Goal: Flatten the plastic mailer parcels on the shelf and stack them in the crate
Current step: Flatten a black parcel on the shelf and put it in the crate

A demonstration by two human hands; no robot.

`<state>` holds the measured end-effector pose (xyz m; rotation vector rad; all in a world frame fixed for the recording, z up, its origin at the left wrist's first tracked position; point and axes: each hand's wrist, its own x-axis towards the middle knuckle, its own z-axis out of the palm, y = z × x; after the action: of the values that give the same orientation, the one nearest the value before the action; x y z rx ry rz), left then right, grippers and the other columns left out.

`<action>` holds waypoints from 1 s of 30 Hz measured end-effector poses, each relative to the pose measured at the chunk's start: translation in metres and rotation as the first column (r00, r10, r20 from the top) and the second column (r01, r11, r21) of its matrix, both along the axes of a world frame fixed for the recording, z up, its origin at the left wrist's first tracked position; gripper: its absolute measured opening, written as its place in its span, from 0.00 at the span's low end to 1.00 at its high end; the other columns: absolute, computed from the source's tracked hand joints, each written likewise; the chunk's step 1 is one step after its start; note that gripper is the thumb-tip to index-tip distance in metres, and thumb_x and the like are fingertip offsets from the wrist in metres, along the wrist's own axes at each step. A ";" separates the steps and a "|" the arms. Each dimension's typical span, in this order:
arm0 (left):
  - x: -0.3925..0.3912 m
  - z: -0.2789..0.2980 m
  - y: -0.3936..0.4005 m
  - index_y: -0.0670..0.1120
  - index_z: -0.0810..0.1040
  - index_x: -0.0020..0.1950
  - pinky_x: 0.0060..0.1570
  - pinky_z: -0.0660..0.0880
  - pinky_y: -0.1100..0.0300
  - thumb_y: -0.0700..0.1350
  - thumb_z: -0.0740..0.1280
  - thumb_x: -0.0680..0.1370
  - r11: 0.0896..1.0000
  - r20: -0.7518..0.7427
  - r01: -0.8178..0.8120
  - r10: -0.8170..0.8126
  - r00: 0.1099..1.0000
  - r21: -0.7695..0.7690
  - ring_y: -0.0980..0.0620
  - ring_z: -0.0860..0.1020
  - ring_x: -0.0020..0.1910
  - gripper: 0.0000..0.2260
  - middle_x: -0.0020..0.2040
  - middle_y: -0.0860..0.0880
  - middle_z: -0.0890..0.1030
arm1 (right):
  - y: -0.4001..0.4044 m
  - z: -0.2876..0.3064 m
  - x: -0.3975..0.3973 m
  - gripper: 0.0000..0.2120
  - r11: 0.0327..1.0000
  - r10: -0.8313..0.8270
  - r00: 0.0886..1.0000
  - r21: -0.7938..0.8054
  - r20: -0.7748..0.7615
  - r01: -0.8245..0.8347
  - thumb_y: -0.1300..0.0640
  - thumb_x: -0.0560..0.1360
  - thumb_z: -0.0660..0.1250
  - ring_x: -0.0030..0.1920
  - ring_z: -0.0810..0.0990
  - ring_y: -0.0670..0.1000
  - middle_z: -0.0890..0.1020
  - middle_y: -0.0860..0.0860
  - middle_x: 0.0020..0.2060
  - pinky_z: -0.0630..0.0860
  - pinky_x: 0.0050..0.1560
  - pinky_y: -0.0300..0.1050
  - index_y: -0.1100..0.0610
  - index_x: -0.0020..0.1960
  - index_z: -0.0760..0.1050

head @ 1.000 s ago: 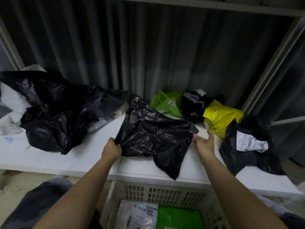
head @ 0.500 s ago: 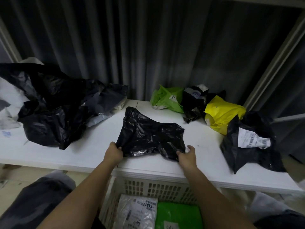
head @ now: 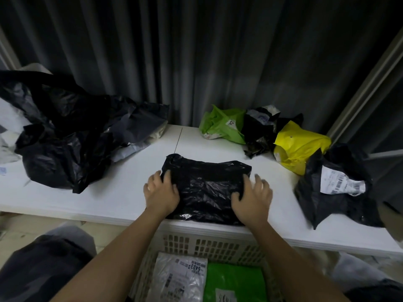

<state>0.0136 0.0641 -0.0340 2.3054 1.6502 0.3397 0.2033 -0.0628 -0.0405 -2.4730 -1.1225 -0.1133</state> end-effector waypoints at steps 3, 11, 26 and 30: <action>0.016 -0.004 0.003 0.55 0.45 0.79 0.73 0.43 0.41 0.56 0.46 0.83 0.977 -0.077 0.208 -0.211 0.975 -0.044 0.44 0.41 0.77 0.25 0.79 0.49 0.42 | 0.020 -0.004 -0.007 0.35 0.966 0.237 0.967 -0.132 0.095 -0.223 0.35 0.73 0.39 0.76 0.46 0.63 0.53 0.54 0.78 0.40 0.73 0.62 0.45 0.77 0.56; 0.048 -0.017 0.030 0.63 0.34 0.75 0.68 0.34 0.33 0.65 0.42 0.80 0.934 -0.225 0.327 -0.354 0.908 -0.146 0.43 0.29 0.73 0.27 0.75 0.52 0.29 | 0.059 -0.026 0.007 0.45 0.883 0.296 0.955 -0.391 0.029 -0.261 0.24 0.60 0.21 0.75 0.32 0.62 0.36 0.50 0.77 0.32 0.69 0.66 0.36 0.75 0.35; 0.053 -0.058 0.042 0.64 0.31 0.74 0.67 0.33 0.32 0.67 0.41 0.78 0.935 -0.264 0.296 -0.341 0.902 -0.195 0.42 0.28 0.73 0.28 0.75 0.53 0.28 | 0.068 -0.056 0.021 0.39 0.852 0.258 0.958 -0.438 -0.126 -0.287 0.23 0.68 0.41 0.73 0.28 0.61 0.30 0.48 0.75 0.31 0.69 0.69 0.34 0.73 0.31; 0.053 -0.060 0.041 0.63 0.33 0.74 0.67 0.34 0.31 0.67 0.41 0.78 0.934 -0.292 0.292 -0.343 0.893 -0.204 0.43 0.29 0.73 0.29 0.76 0.52 0.30 | 0.069 -0.053 0.022 0.39 0.818 0.259 0.951 -0.486 -0.165 -0.308 0.22 0.68 0.40 0.74 0.29 0.61 0.31 0.48 0.75 0.31 0.69 0.68 0.35 0.74 0.32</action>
<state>0.0670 0.1055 -0.0938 2.5542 1.3290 -0.2455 0.2254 0.0058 -0.0934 -2.6662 -1.6362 0.4398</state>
